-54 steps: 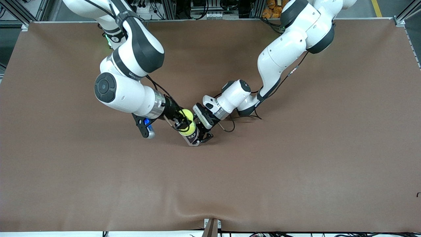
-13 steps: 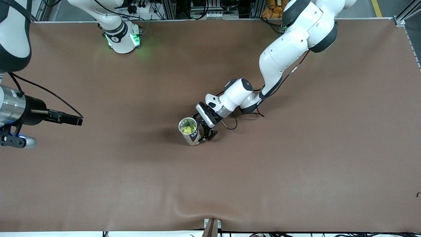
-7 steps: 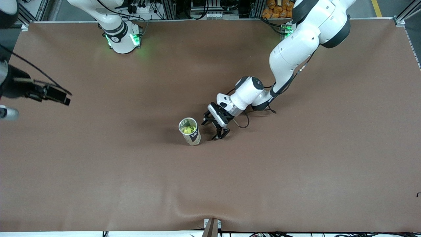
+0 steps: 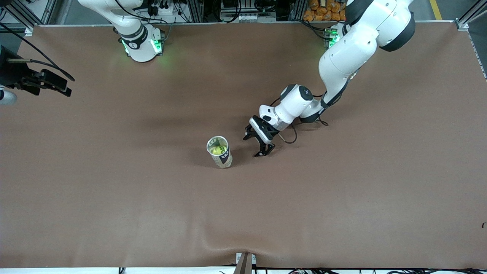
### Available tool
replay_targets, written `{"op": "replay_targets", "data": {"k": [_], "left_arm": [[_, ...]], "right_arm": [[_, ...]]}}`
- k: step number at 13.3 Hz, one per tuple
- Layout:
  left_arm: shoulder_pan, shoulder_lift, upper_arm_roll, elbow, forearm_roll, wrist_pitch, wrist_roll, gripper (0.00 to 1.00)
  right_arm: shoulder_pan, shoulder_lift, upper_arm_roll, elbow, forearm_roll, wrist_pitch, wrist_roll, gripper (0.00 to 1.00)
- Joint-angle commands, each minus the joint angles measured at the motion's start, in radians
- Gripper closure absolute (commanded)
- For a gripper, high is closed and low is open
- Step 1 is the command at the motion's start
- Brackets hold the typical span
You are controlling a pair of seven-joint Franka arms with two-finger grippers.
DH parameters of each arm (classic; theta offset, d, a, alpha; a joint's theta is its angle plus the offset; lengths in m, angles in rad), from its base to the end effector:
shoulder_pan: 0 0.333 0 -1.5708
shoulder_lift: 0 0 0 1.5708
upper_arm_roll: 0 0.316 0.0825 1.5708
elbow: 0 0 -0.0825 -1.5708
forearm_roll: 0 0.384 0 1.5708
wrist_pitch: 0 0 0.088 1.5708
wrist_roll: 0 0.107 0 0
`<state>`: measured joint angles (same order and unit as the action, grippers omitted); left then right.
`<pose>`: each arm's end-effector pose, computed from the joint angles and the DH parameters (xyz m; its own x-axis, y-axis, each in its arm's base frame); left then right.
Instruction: Insert tennis ball vertically with right arm
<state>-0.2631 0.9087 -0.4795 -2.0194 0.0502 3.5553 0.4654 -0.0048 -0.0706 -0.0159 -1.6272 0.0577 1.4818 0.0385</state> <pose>0.4649 -0.4053 0.1227 0.4256 -0.5742 0.6994 -0.8261 -0.5620 0.0414 0.5226 -0.0045 0.6289 0.9956 -0.0538 -0.0768 -0.0582 -0.9967 -0.0559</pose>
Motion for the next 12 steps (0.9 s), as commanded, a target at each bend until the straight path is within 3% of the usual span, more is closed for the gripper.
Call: {"op": "replay_targets", "data": {"k": [1,5,9,12], "left_arm": [[0.045,-0.073,0.001,-0.093,-0.016,-0.038,-0.017,0.0],[0.117,-0.171,0.001,-0.101,-0.016,-0.234,-0.017,0.0],[0.192,-0.312,0.001,-0.09,-0.016,-0.506,-0.027,0.0],[0.228,-0.411,0.001,-0.059,-0.016,-0.726,-0.066,0.0]], "right_arm": [[0.023,-0.052,-0.015,-0.048,-0.019,0.023,-0.038,0.0],[0.068,-0.002,-0.01,0.058,-0.151,-0.038,-0.063,0.0],[0.052,0.011,-0.013,0.079,-0.134,-0.058,-0.058,0.0],[0.025,0.012,-0.013,0.078,-0.075,-0.057,-0.06,0.0]]}}
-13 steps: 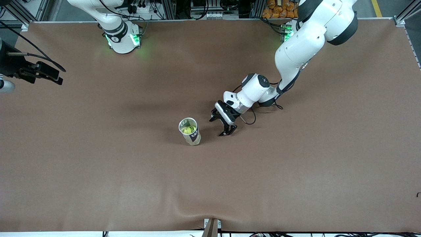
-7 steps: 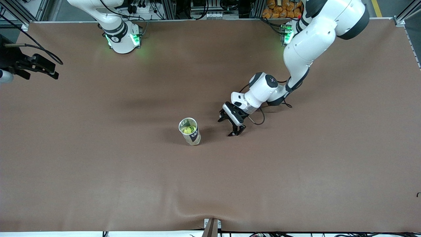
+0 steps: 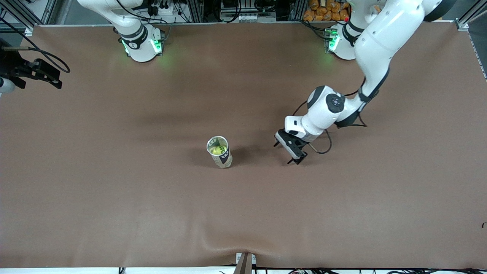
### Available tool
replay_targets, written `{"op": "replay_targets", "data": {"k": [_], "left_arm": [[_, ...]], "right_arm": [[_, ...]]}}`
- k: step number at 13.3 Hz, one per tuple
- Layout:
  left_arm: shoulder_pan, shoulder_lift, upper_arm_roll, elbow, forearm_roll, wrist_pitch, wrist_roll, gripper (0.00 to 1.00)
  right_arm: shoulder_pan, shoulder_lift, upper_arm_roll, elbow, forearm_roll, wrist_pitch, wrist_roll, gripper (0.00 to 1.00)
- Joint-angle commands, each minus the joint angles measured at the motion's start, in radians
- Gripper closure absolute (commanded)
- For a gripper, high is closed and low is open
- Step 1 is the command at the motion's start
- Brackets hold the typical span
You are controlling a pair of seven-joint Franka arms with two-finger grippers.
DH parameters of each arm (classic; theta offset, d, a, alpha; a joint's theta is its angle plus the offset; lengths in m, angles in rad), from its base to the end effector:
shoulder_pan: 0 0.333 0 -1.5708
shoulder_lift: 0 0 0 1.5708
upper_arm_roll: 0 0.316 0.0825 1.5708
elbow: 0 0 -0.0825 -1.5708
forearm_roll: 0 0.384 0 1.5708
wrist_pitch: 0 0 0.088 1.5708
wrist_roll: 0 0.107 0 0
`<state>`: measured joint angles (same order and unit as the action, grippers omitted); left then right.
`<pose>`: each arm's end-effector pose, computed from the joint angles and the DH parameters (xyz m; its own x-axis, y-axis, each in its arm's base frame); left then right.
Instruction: Insert tennis ball vertically with right arm
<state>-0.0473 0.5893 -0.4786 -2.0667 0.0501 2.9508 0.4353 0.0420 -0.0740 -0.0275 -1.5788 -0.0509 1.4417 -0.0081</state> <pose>0.5407 -0.3042 0.2101 0.5844 -0.7017 0.4075 -0.7850 -0.6161 0.0650 0.5178 0.0009 0.6497 0.9979 0.0162 -0.0633 0.0193 -0.9987 0.0482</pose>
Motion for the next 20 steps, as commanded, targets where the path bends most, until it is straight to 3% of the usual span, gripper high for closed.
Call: {"op": "replay_targets", "data": {"k": [1,4,10,15,20], "left_arm": [[0.027,-0.121,0.0,0.017,-0.016,-0.204,-0.055,0.0],[0.044,-0.167,0.0,0.153,-0.016,-0.497,-0.125,0.0],[0.099,-0.198,0.002,0.439,-0.015,-0.947,-0.317,0.0],[0.161,-0.243,0.002,0.464,-0.007,-0.989,-0.461,0.0],[0.273,-0.312,0.002,0.542,-0.006,-1.134,-0.463,0.0]], "right_arm": [[-0.022,0.016,-0.002,0.026,0.036,-0.02,-0.016,0.0],[-0.024,0.016,-0.002,0.026,0.036,-0.014,-0.016,0.0],[-0.019,0.016,-0.002,0.026,0.036,-0.012,-0.016,0.0],[-0.025,0.016,0.001,0.025,0.075,0.014,-0.015,0.0],[-0.025,0.014,0.0,0.025,0.075,0.009,-0.016,0.0]]}}
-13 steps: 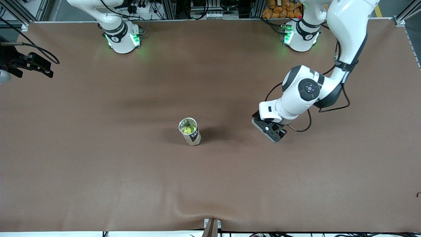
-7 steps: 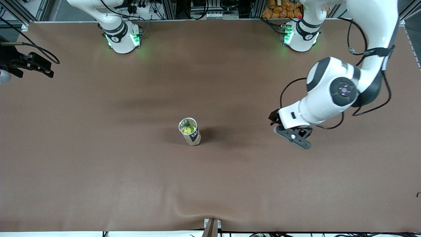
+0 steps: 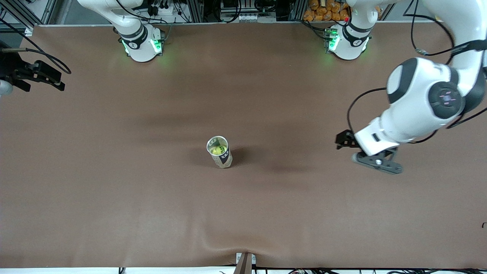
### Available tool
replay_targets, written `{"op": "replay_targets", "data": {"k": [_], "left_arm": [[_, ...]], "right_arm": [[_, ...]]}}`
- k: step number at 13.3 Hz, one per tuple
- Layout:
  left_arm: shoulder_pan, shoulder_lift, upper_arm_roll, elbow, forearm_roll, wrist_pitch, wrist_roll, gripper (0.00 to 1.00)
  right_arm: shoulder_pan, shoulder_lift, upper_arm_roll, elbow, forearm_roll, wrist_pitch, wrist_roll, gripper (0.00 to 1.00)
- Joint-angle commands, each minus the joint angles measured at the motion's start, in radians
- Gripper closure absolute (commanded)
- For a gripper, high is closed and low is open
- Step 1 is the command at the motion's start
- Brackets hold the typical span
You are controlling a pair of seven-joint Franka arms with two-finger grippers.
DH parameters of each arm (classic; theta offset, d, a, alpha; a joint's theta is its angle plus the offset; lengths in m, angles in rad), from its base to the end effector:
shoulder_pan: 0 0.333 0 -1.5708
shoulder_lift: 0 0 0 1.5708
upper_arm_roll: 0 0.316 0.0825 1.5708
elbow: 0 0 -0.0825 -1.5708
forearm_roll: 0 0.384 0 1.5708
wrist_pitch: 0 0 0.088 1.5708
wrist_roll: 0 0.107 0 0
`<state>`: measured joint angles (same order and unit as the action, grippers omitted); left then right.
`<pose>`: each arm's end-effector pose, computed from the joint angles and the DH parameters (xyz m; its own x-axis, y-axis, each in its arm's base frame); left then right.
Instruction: Insert tennis ball vertically with right arm
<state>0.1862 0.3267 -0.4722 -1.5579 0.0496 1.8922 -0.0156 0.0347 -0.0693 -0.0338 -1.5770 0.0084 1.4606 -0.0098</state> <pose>0.6384 -0.1466 0.4795 0.9660 -0.2553 0.0411 -0.2582 -0.9610 0.0993 0.5213 0.0007 0.6495 0.9988 0.0118 -0.0470 0.0113 -0.9999 -0.0112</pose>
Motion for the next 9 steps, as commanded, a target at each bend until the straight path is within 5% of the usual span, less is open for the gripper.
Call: {"op": "replay_targets", "data": {"k": [1,9], "left_arm": [[0.051,-0.063,-0.003,0.053,-0.005,-0.115,-0.012,0.0],[0.167,-0.152,-0.008,0.108,-0.007,-0.28,0.005,0.0]], "right_arm": [[-0.018,0.009,0.008,0.023,0.016,-0.011,-0.015,0.0],[-0.059,0.009,0.025,0.022,0.018,-0.014,-0.015,0.0]]}}
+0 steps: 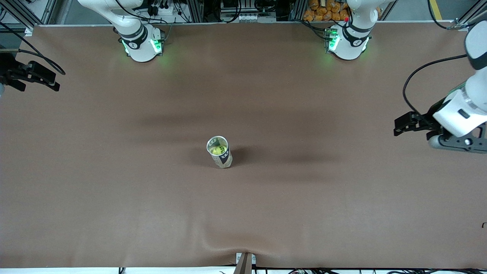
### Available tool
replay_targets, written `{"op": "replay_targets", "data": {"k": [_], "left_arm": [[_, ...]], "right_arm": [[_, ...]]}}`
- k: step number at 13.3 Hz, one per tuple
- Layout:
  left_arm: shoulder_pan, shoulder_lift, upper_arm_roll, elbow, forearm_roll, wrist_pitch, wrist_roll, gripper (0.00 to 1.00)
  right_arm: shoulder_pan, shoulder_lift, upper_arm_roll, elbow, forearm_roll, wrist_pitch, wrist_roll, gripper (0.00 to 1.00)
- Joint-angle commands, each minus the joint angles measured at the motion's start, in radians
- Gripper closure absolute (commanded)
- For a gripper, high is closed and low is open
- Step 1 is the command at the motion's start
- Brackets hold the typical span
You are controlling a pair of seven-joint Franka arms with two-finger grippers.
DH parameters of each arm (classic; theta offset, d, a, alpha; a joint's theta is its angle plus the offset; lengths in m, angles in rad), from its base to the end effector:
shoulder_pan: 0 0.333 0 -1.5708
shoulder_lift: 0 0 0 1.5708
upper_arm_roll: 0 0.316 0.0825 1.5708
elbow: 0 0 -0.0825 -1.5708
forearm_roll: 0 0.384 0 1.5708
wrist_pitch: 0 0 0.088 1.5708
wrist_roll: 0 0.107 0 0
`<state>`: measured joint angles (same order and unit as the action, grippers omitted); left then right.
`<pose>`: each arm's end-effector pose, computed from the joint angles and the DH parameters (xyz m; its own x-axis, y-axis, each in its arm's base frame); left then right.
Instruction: Insert tennis ball vertically with right arm
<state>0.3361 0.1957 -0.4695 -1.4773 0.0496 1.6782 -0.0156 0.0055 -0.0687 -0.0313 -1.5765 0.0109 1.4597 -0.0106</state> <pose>0.6149 -0.0513 0.5749 0.9933 -0.1128 0.0255 -0.1138 -0.9927 0.0390 0.5213 -0.0128 0.6493 0.9988 -0.0138 -0.0480 -0.0144 -0.9998 -0.0135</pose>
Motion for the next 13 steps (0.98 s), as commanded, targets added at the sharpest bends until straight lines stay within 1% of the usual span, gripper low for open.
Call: {"op": "replay_targets", "data": {"k": [1,2,4,6,7,8,9,10,12,13], "left_arm": [[0.017,-0.022,-0.011,0.049,-0.005,-0.112,0.003,0.0],[0.017,-0.027,-0.011,0.057,-0.005,-0.15,-0.006,0.0],[0.018,-0.079,0.014,0.057,-0.005,-0.158,0.0,0.0],[0.009,-0.123,0.043,0.032,-0.01,-0.156,0.006,0.0],[-0.02,-0.146,0.066,0.003,-0.013,-0.156,0.006,0.0],[-0.088,-0.185,0.145,-0.036,-0.016,-0.155,0.006,0.0],[-0.176,-0.224,0.243,-0.082,-0.02,-0.15,0.006,0.0],[-0.236,-0.261,0.311,-0.124,-0.023,-0.146,0.006,0.0],[-0.349,-0.355,0.412,-0.234,-0.023,-0.123,-0.004,0.0],[-0.382,-0.402,0.445,-0.295,-0.023,-0.095,-0.009,0.0]], "right_arm": [[-0.027,0.009,0.022,0.021,0.014,-0.013,-0.014,0.0],[-0.025,0.009,0.022,0.021,0.015,-0.013,-0.014,0.0],[-0.022,0.009,0.021,0.021,0.014,-0.013,-0.014,0.0],[-0.022,0.009,0.022,0.021,0.015,-0.012,-0.014,0.0],[-0.024,0.009,0.021,0.021,0.015,-0.012,-0.014,0.0],[-0.022,0.009,0.021,0.021,0.015,-0.012,-0.014,0.0],[-0.022,0.009,0.021,0.021,0.015,-0.012,-0.014,0.0],[-0.022,0.009,0.021,0.021,0.014,-0.013,-0.014,0.0],[-0.022,0.009,0.021,0.021,0.015,-0.016,-0.014,0.0],[-0.022,0.009,0.021,0.021,0.015,-0.019,-0.014,0.0]]}}
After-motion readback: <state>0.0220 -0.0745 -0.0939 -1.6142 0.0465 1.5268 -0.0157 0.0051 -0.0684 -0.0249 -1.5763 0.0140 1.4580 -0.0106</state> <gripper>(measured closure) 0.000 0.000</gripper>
